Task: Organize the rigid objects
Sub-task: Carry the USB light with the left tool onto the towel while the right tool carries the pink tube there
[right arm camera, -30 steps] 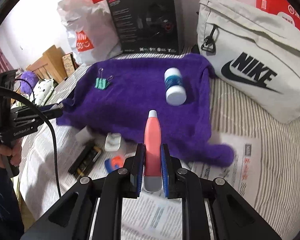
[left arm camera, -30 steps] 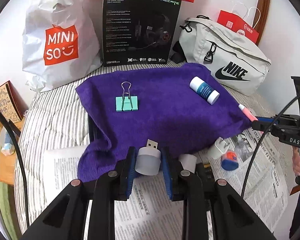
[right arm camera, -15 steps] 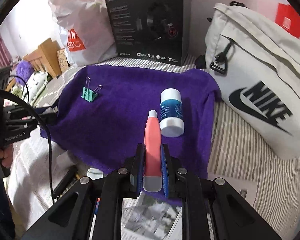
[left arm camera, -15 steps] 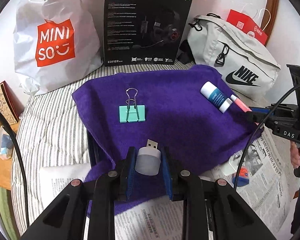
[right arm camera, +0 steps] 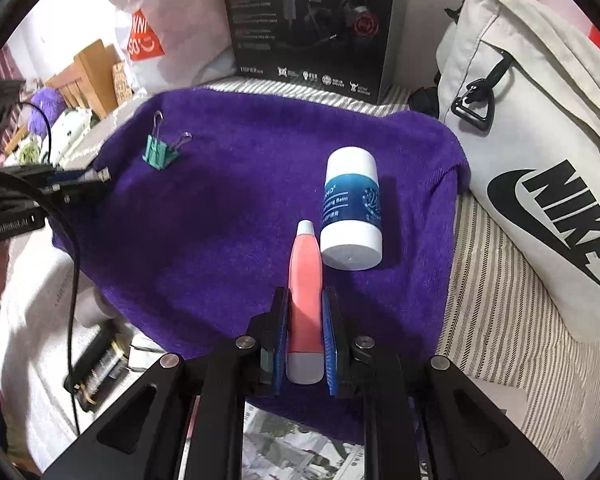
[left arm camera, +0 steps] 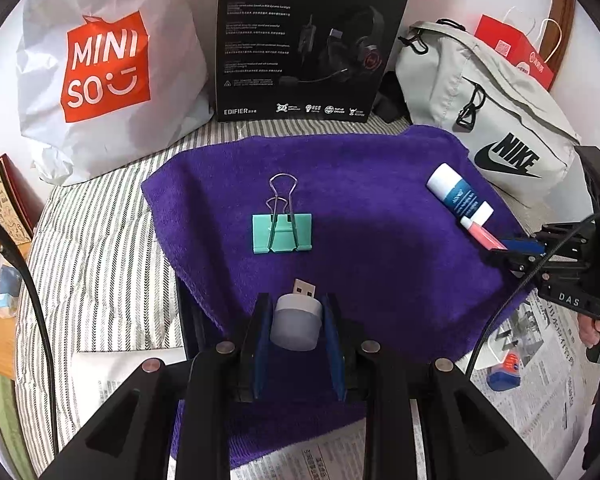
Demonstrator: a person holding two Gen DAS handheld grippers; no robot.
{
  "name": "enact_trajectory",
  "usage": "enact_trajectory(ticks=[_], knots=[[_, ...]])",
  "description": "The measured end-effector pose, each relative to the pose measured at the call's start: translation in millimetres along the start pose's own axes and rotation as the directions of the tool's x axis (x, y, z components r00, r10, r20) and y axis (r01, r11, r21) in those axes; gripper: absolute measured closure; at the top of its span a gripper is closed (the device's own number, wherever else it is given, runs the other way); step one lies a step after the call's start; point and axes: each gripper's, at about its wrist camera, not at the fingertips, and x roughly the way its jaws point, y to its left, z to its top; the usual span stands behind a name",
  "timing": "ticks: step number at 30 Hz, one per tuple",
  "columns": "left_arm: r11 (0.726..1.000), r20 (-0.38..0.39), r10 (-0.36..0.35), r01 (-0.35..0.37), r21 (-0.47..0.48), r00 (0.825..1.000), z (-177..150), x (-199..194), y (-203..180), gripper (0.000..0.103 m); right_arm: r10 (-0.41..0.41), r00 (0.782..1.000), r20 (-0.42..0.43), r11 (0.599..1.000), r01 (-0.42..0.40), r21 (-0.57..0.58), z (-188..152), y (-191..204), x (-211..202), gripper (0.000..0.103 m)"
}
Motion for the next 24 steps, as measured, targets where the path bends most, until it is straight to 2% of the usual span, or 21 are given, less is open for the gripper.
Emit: enact_trajectory(ticks=[6, 12, 24], knots=[[1.000, -0.007, 0.005, -0.005, -0.022, 1.000, 5.3, 10.7, 9.3, 0.079, -0.009, 1.000, -0.006, 1.000, 0.009, -0.005, -0.9, -3.6, 8.1, 0.087], [0.999, -0.022, 0.032, -0.032, -0.007, 0.999, 10.6, 21.0, 12.1, 0.079, -0.009, 1.000, -0.001, 1.000, 0.009, -0.017, 0.2, -4.5, 13.6, 0.087], [1.000, -0.038, 0.020, -0.020, -0.009, 0.999, 10.9, 30.7, 18.5, 0.079, 0.010, 1.000, 0.005, 1.000, -0.009, -0.023, -0.8, -7.0, 12.0, 0.086]])
